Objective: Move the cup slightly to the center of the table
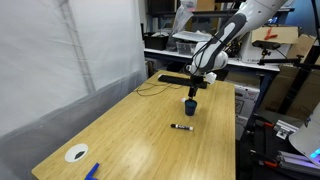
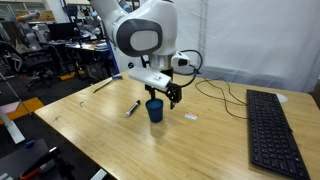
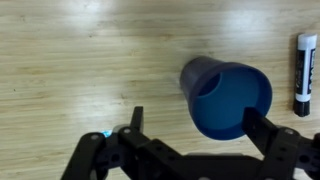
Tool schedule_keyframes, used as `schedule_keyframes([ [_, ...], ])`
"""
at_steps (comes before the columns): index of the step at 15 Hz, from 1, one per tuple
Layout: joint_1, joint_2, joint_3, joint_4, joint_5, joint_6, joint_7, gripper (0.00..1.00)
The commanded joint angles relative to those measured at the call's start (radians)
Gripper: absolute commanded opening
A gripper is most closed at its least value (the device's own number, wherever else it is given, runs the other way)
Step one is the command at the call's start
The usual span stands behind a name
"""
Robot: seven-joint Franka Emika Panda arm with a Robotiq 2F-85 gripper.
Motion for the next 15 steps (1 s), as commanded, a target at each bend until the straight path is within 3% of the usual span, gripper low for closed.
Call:
schedule_keyframes([
  [1, -0.02, 0.048, 0.023, 0.039, -0.034, 0.008, 0.062, 1.0],
  [3, -0.021, 0.074, 0.021, 0.054, -0.05, 0.014, 0.084, 0.98],
  [4, -0.023, 0.086, 0.021, 0.062, -0.054, 0.014, 0.091, 0.74],
  [6, -0.028, 0.105, 0.021, 0.077, -0.068, 0.016, 0.108, 0.69],
  [15, -0.038, 0.09, 0.033, 0.07, -0.079, 0.025, 0.126, 0.06],
])
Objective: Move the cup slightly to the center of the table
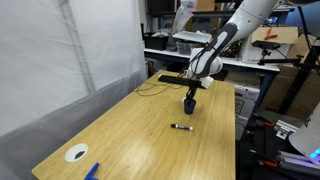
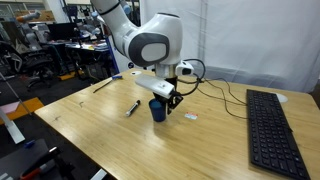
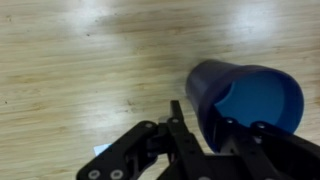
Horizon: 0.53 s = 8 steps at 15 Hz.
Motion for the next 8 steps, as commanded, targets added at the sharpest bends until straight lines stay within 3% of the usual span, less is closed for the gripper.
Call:
schedule_keyframes([
  [1, -0.019, -0.027, 0.025, -0.02, -0.022, 0.018, 0.022, 0.01],
  [8, 0.014, -0.059, 0.056, -0.019, -0.053, 0.004, 0.026, 0.01],
])
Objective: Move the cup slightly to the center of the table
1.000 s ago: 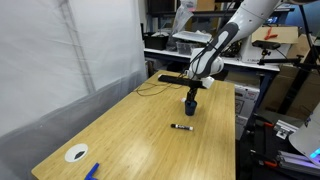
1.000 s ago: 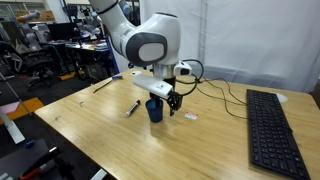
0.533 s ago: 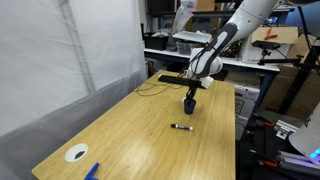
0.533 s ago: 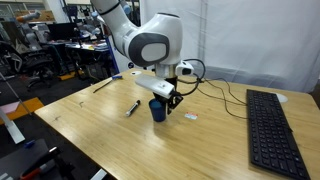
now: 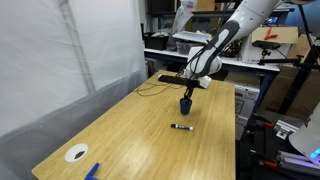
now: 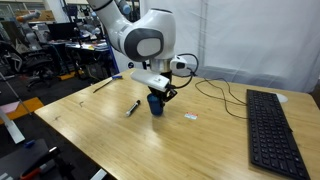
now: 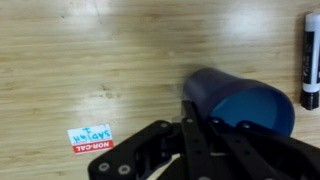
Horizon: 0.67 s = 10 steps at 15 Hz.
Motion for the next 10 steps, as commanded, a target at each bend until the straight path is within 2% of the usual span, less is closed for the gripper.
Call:
schedule_keyframes([
  [1, 0.018, -0.034, 0.013, -0.007, -0.051, -0.003, 0.03, 0.01],
  [6, 0.061, 0.013, 0.011, 0.095, -0.134, -0.045, 0.049, 0.01],
  [10, 0.04, 0.066, 0.04, 0.213, -0.12, -0.123, 0.013, 0.01],
])
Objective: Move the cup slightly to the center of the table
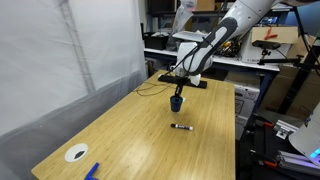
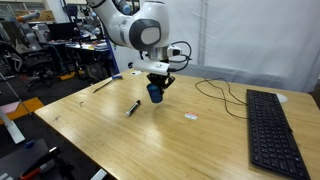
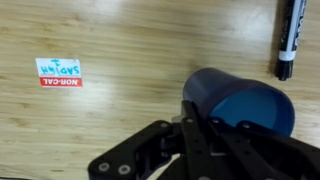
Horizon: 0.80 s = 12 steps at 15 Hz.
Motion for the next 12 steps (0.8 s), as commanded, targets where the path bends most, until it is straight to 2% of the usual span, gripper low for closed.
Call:
schedule_keyframes([
  [1, -0.013, 0.045, 0.022, 0.105, -0.006, -0.089, -0.019, 0.01],
  [12, 0.054, 0.24, 0.044, 0.312, -0.039, -0.154, 0.001, 0.01],
])
